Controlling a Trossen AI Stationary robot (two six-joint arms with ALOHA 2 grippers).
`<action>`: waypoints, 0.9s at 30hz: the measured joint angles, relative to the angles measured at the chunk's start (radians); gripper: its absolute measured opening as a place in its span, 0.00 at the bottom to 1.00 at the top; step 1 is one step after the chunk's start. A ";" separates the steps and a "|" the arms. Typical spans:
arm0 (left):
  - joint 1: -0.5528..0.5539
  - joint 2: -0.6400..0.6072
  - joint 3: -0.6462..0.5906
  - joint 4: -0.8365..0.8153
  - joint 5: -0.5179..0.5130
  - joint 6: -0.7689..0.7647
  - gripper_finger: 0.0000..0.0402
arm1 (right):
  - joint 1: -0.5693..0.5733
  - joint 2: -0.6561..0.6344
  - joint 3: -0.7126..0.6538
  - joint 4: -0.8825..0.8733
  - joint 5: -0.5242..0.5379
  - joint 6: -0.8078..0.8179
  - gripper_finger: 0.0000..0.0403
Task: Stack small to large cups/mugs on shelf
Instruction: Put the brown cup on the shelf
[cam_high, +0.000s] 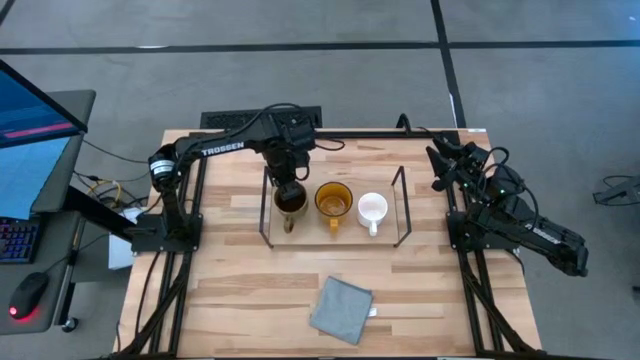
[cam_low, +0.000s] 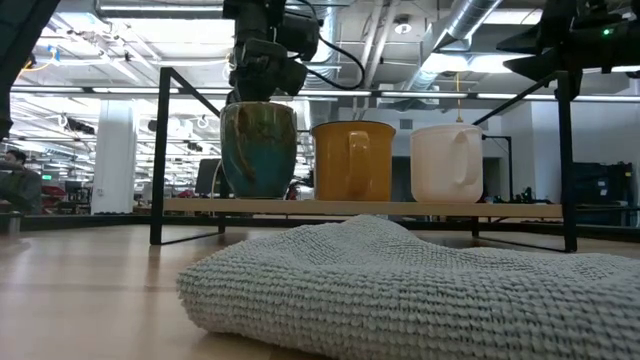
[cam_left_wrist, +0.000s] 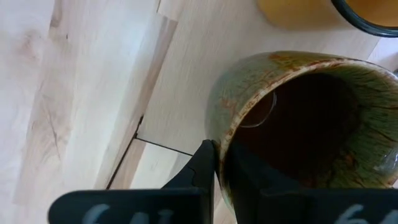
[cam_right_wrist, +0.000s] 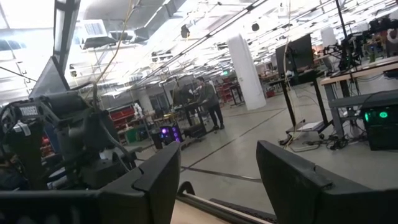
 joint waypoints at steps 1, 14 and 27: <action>0.000 0.002 0.000 0.000 0.000 -0.002 0.02 | 0.000 0.000 0.000 0.000 0.000 0.000 0.58; -0.005 -0.002 -0.058 0.040 0.067 -0.035 0.02 | -0.002 0.000 0.000 -0.001 0.000 -0.002 0.58; -0.010 0.001 -0.052 0.031 0.055 -0.033 0.03 | -0.002 0.000 0.000 -0.002 0.000 -0.003 0.58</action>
